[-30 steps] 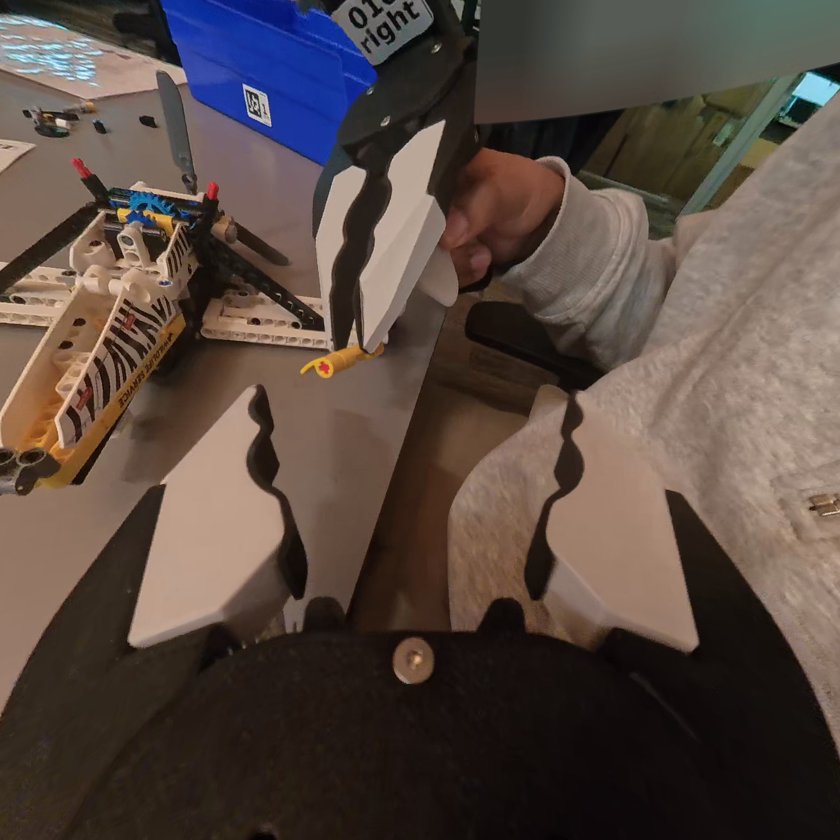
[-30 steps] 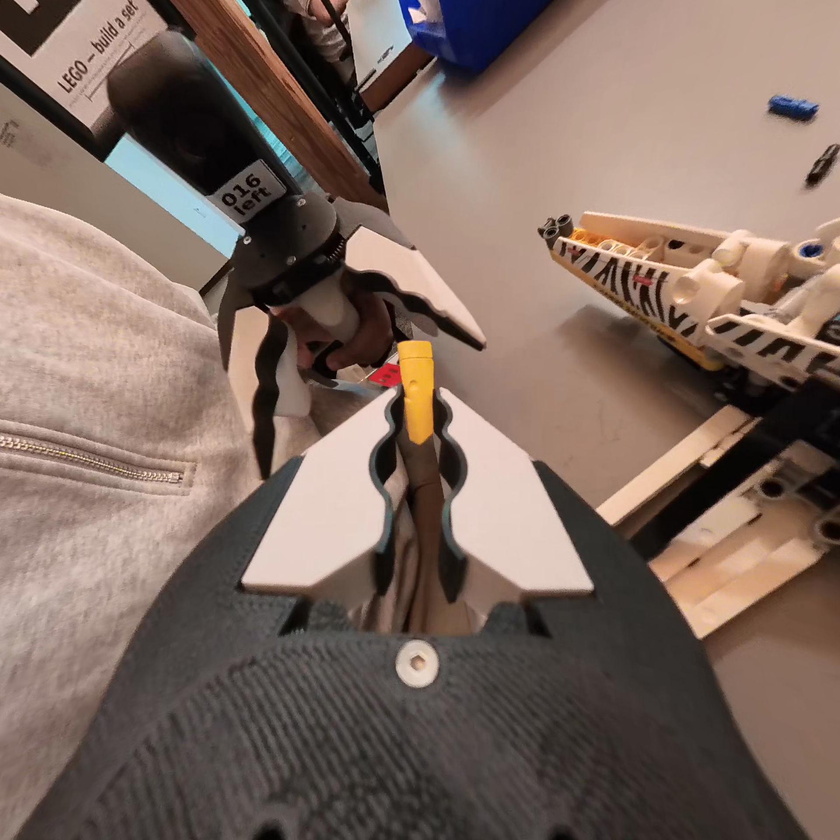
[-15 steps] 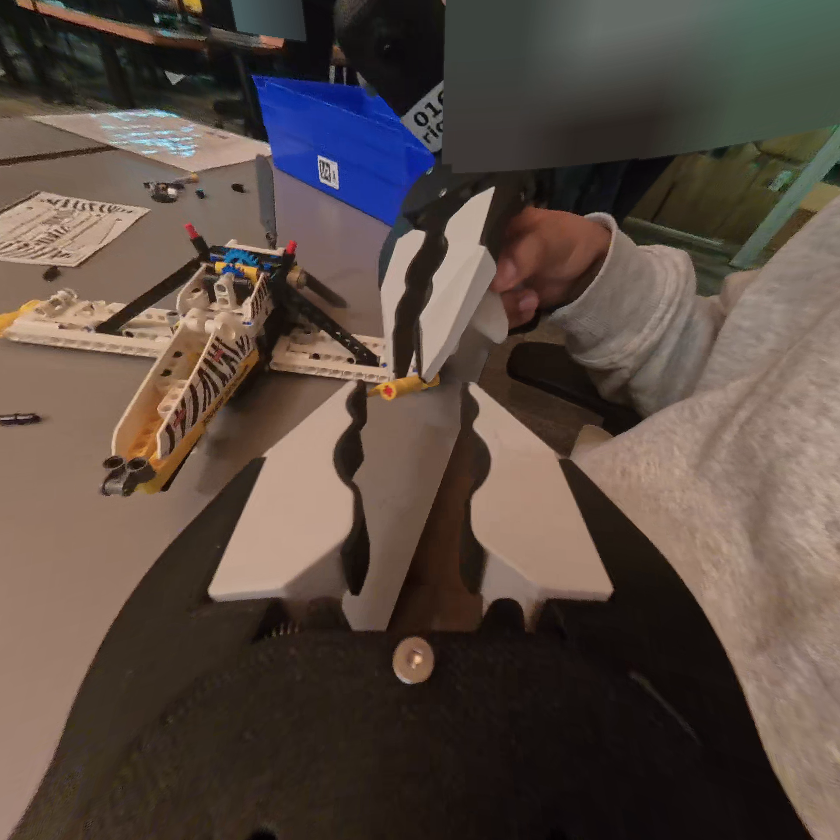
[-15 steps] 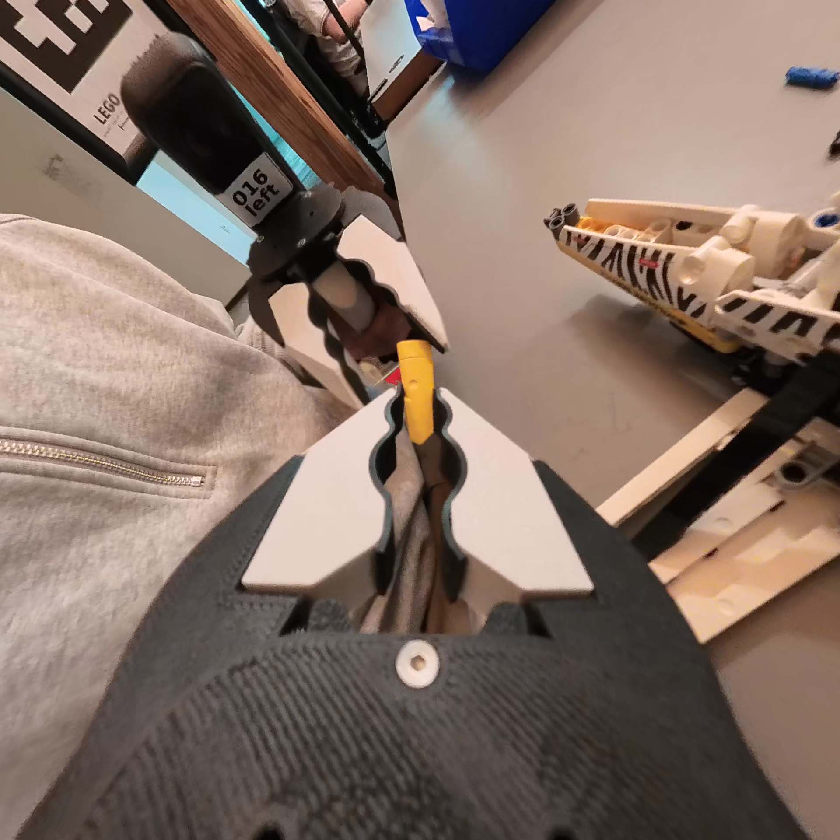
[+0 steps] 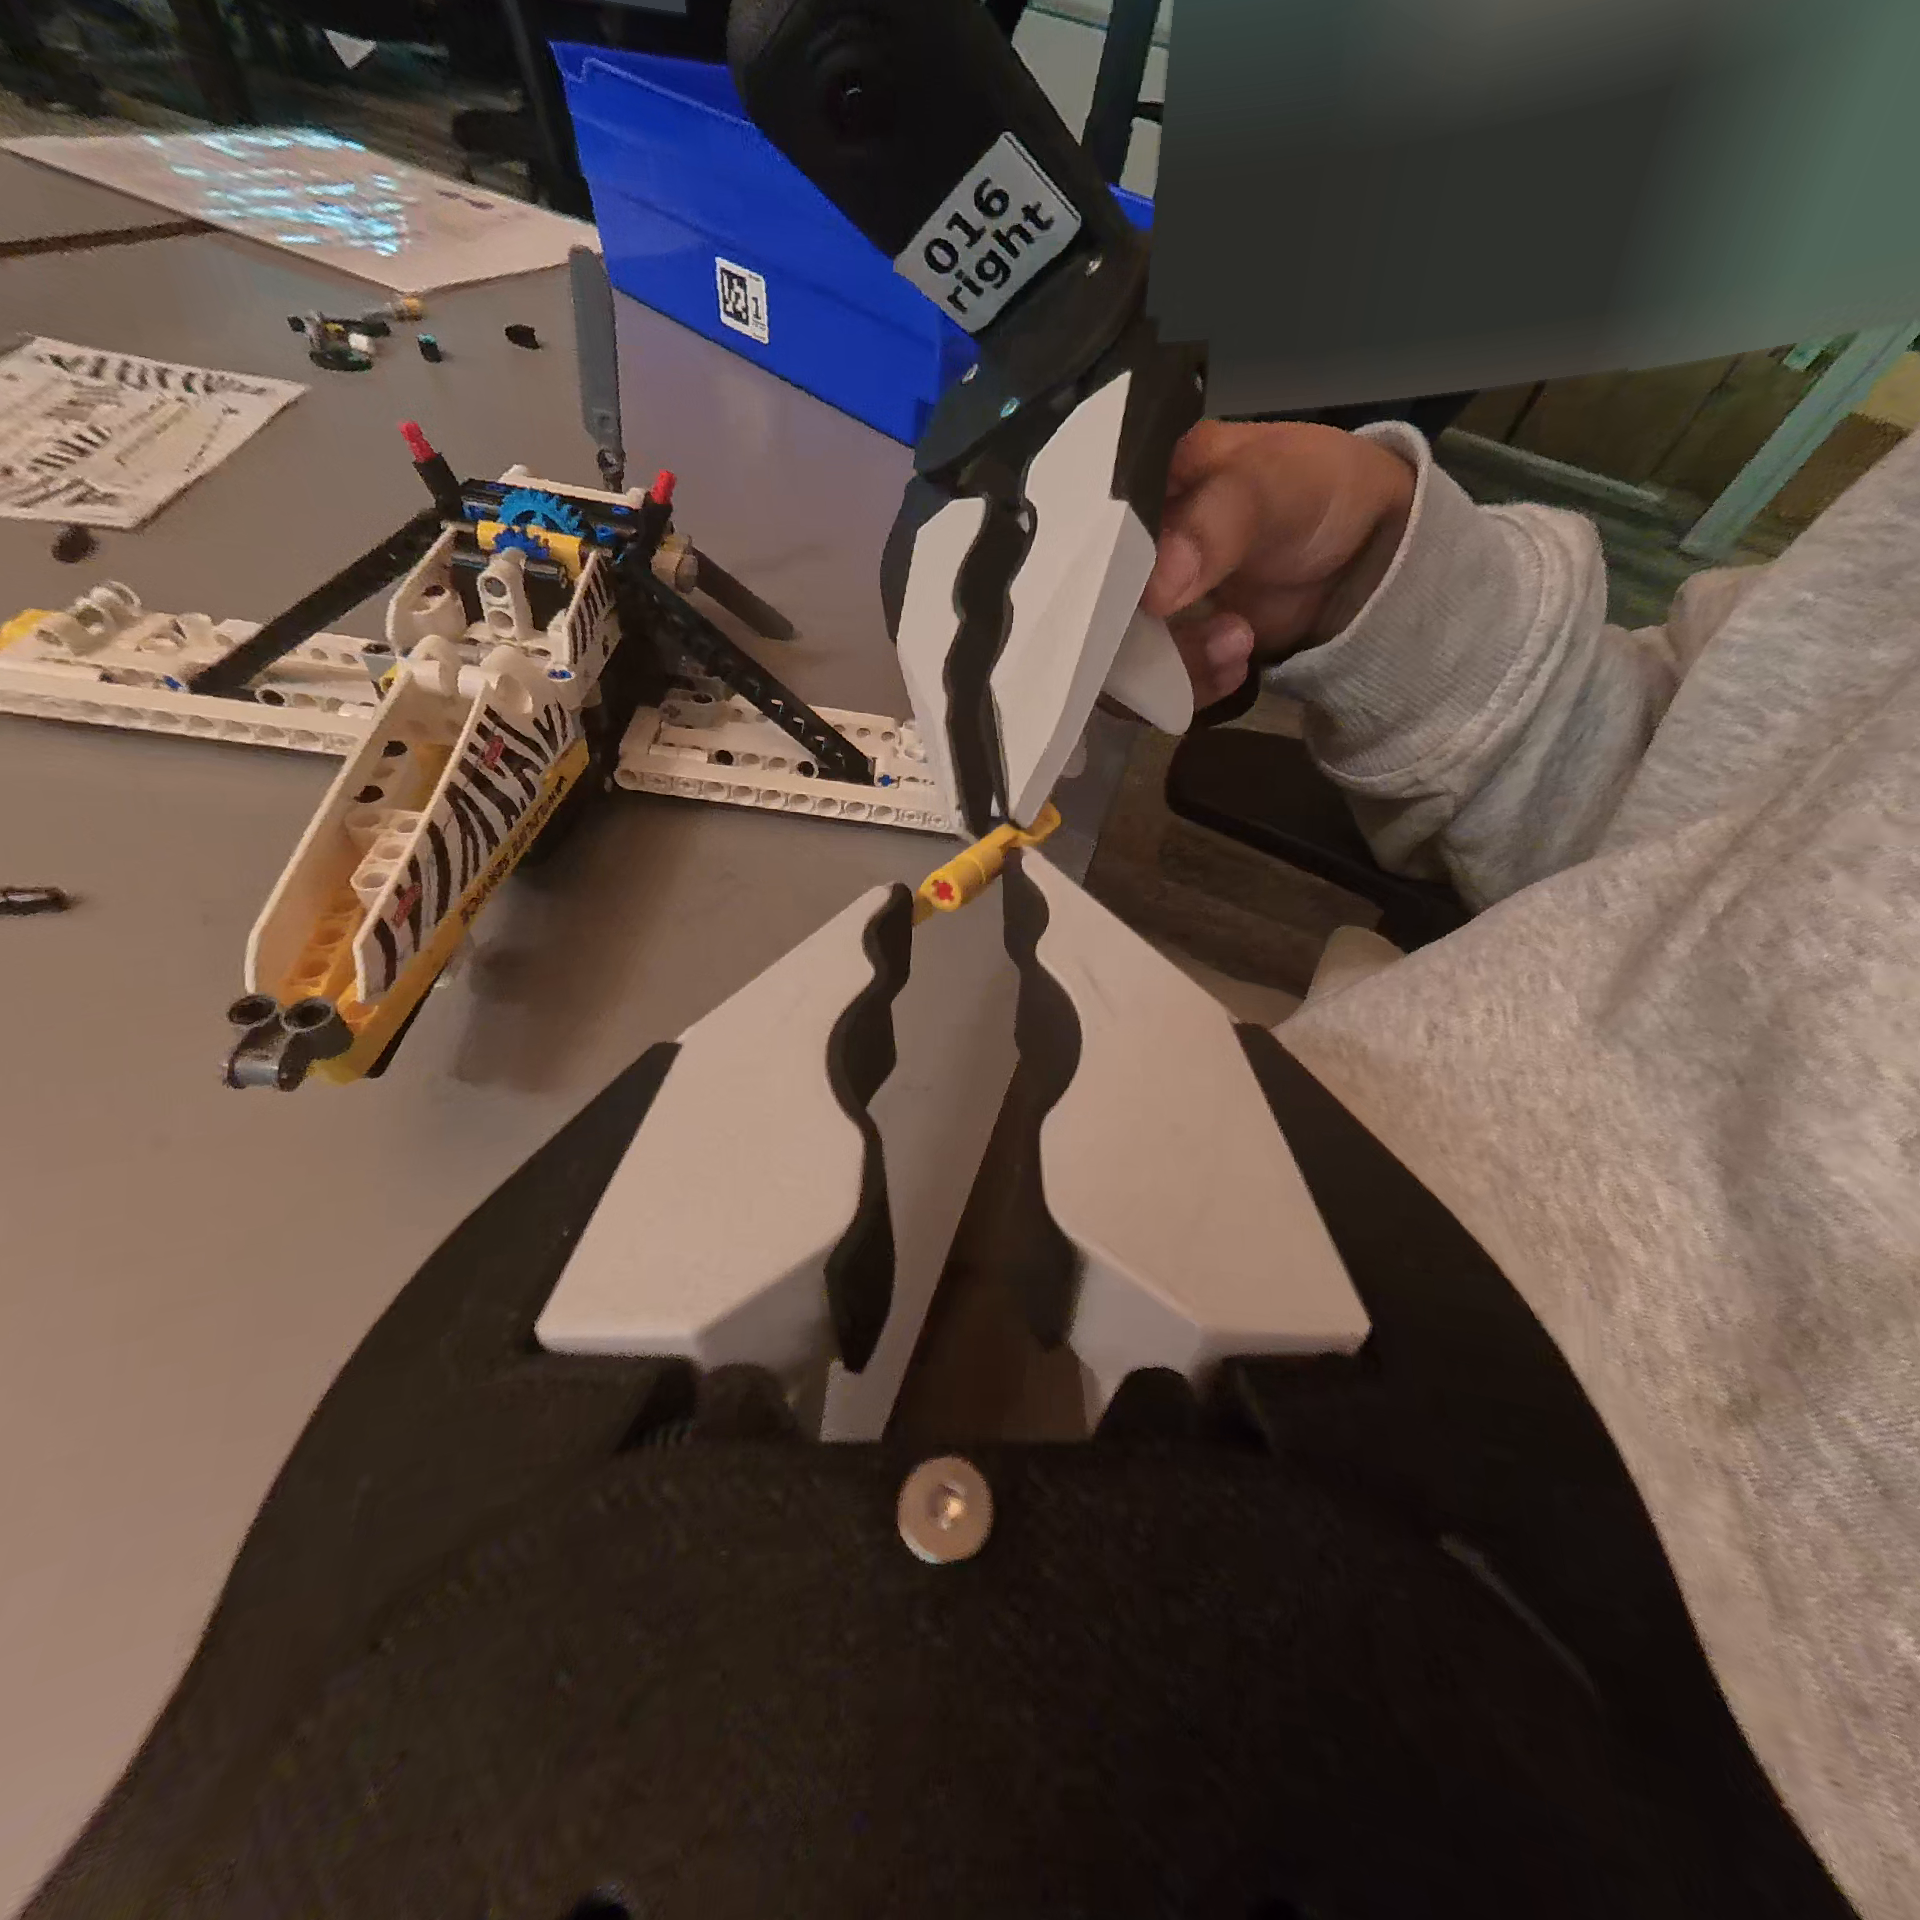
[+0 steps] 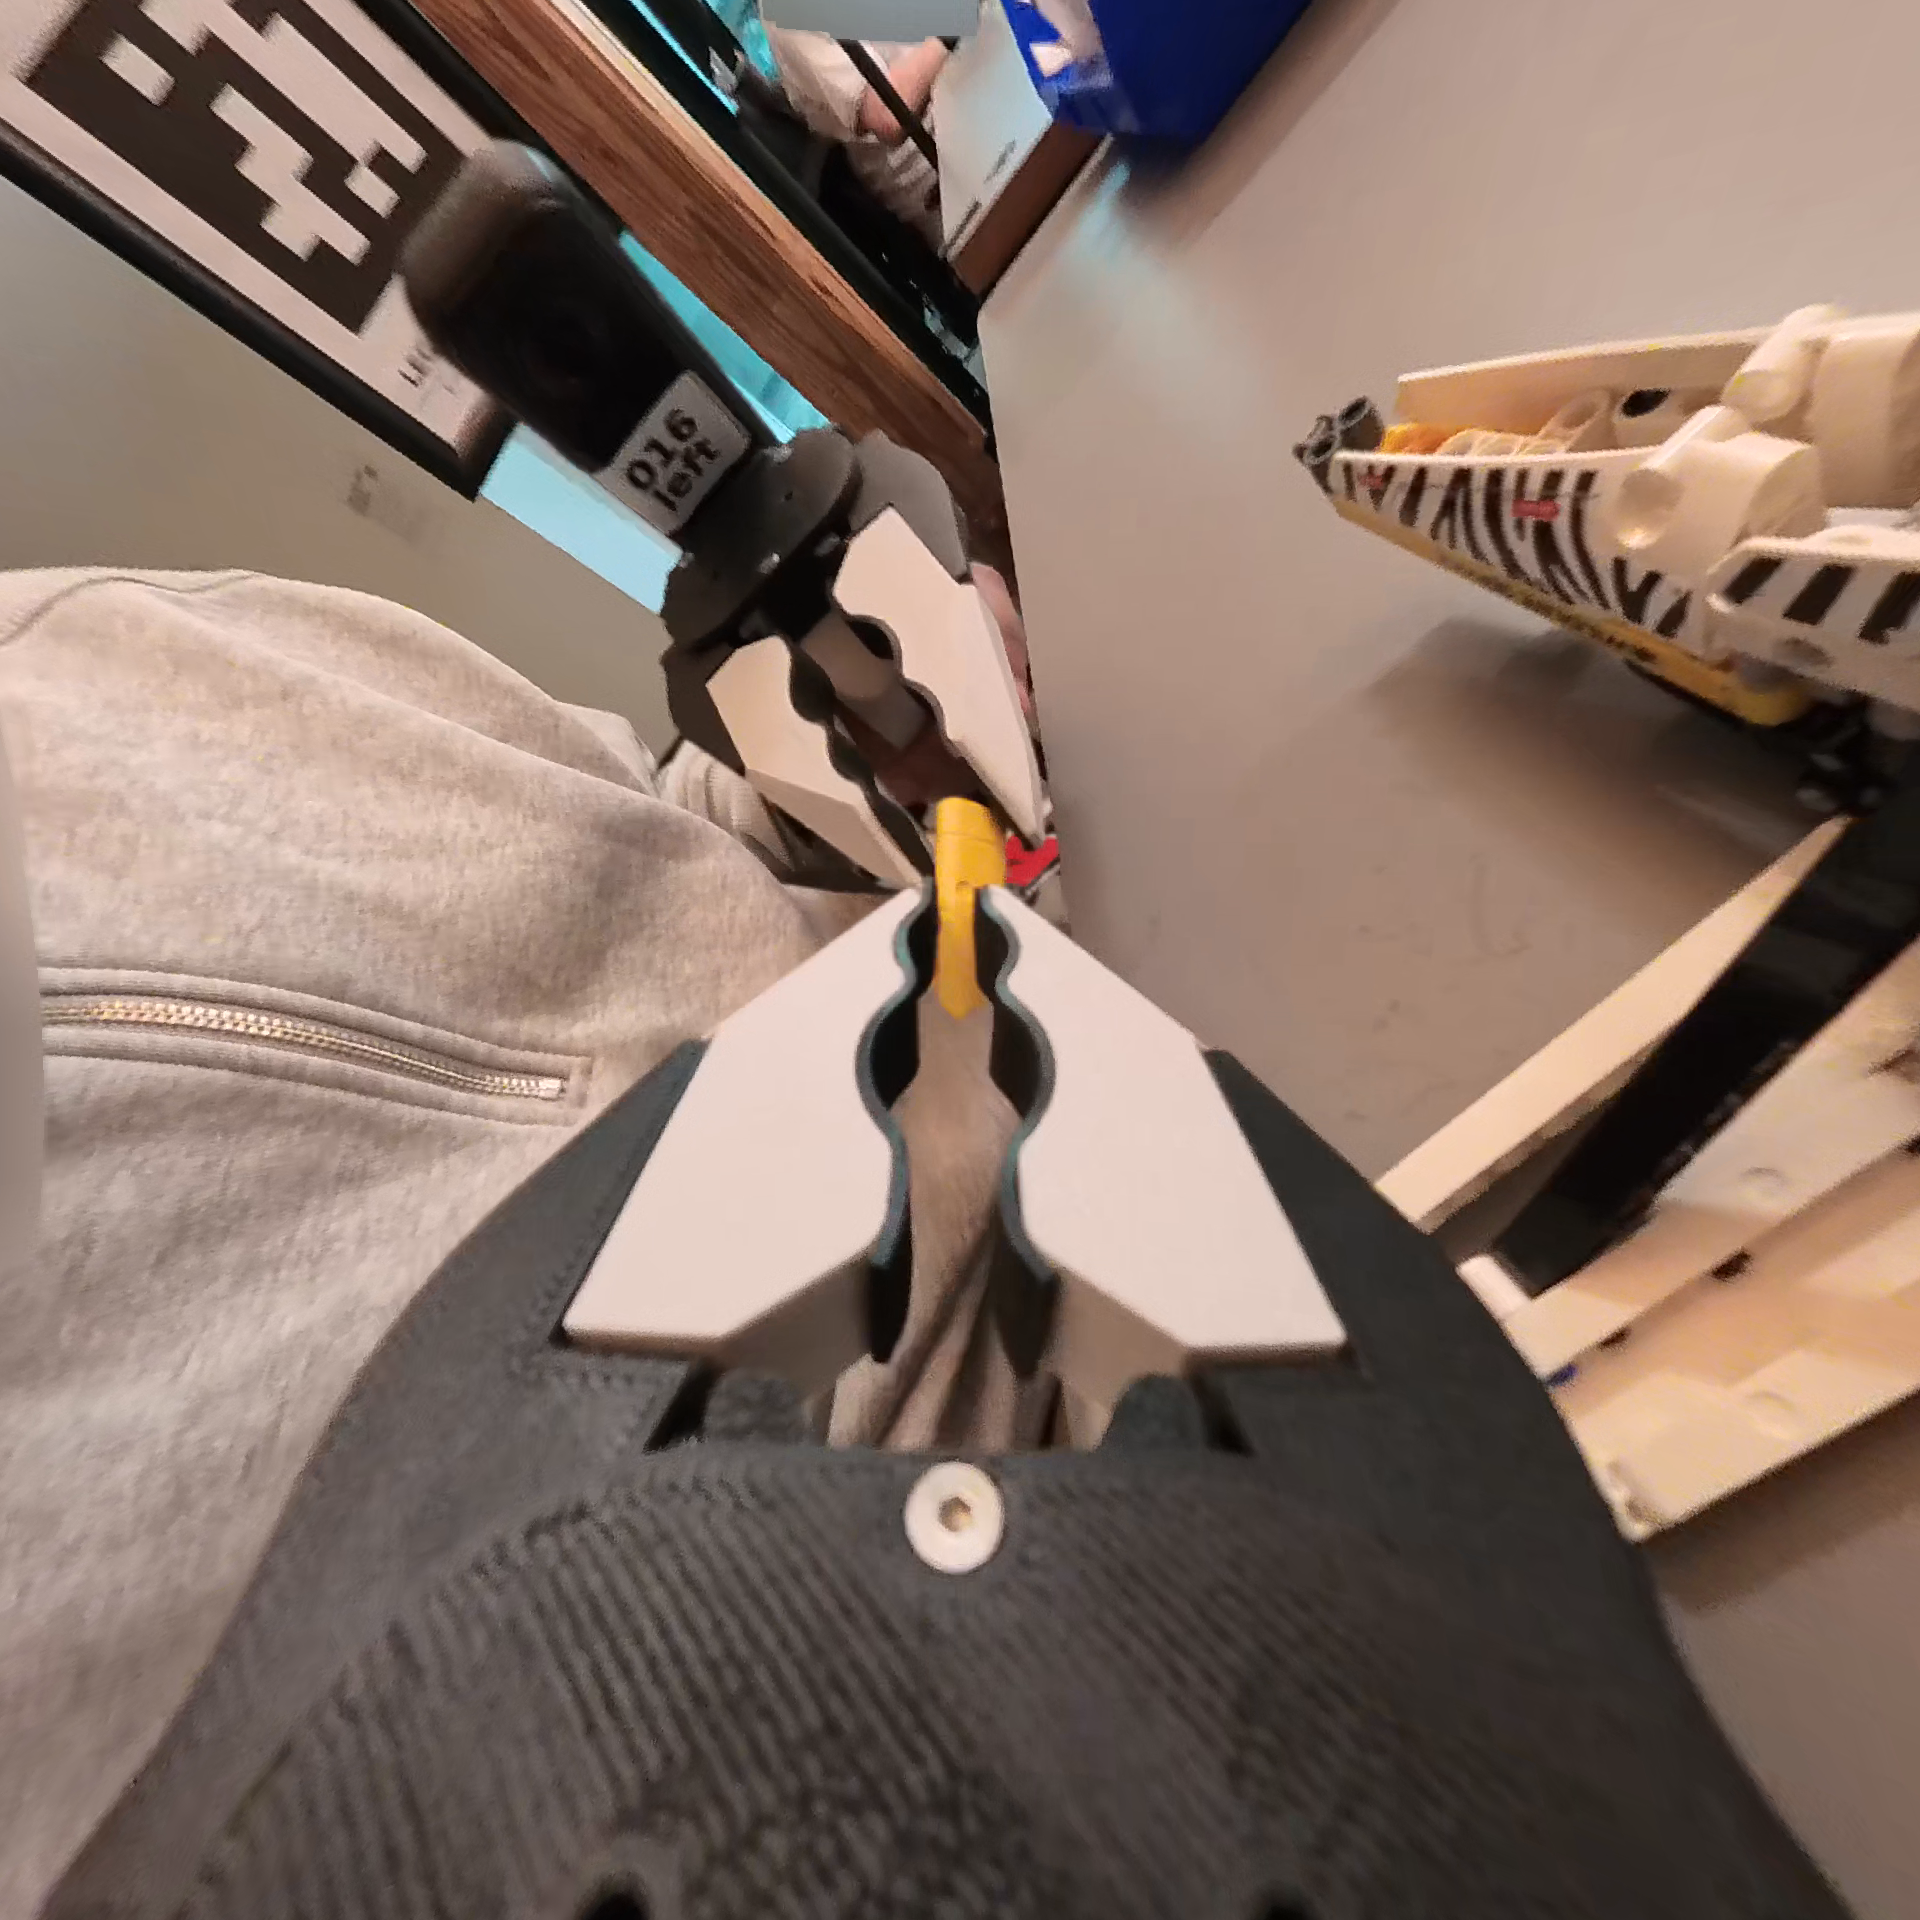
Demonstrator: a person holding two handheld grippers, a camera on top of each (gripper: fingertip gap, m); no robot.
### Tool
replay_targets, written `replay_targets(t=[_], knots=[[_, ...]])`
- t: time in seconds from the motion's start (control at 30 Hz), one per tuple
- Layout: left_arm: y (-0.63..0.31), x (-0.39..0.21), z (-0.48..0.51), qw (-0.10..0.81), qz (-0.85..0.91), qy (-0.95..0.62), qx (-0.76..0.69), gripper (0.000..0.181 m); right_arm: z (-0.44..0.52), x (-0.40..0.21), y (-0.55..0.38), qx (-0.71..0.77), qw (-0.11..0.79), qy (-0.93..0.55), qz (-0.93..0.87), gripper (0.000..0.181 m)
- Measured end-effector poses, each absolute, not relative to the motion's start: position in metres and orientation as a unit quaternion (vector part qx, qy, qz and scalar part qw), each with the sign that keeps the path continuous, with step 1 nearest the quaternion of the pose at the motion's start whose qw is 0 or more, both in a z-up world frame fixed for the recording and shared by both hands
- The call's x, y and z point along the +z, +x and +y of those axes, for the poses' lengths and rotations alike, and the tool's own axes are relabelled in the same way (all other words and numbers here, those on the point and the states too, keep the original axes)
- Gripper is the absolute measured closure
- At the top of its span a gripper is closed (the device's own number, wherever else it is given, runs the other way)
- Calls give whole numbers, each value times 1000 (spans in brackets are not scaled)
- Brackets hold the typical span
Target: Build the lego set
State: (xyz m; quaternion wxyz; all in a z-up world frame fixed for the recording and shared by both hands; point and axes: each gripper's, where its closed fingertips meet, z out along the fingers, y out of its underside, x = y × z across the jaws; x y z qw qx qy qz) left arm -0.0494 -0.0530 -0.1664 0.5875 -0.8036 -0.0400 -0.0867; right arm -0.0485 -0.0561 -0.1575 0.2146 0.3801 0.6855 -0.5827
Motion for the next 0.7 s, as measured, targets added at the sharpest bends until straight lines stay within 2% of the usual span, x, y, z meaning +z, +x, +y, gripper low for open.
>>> replay_targets(t=[0.1, 0.23, 0.3, 0.37, 0.4, 0.57, 0.63, 0.7], knots=[[-51, -164, -52, 588, -75, -795, -130, 165, -54, -153, -51, -599, 214, 378, 672, 181], [-60, -158, -53, 606, -139, -759, -192, 166, -44, -146, -65, -621, 139, 382, 670, 177], [-67, -159, -55, 606, -173, -746, -217, 167, -34, -139, -75, -629, 49, 373, 681, 170], [-71, -165, -57, 593, -200, -743, -236, 168, -27, -126, -79, -631, -81, 327, 699, 165], [-71, -168, -58, 587, -207, -744, -243, 178, -28, -120, -77, -623, -142, 293, 711, 165], [-71, -170, -57, 582, -221, -734, -270, 181, -41, -133, -71, -470, -395, 138, 777, 163], [-68, -170, -56, 579, -220, -732, -283, 181, -44, -147, -74, -392, -462, 85, 791, 164], [-63, -167, -54, 580, -219, -721, -309, 181, -46, -161, -76, -338, -487, 51, 804, 170]])
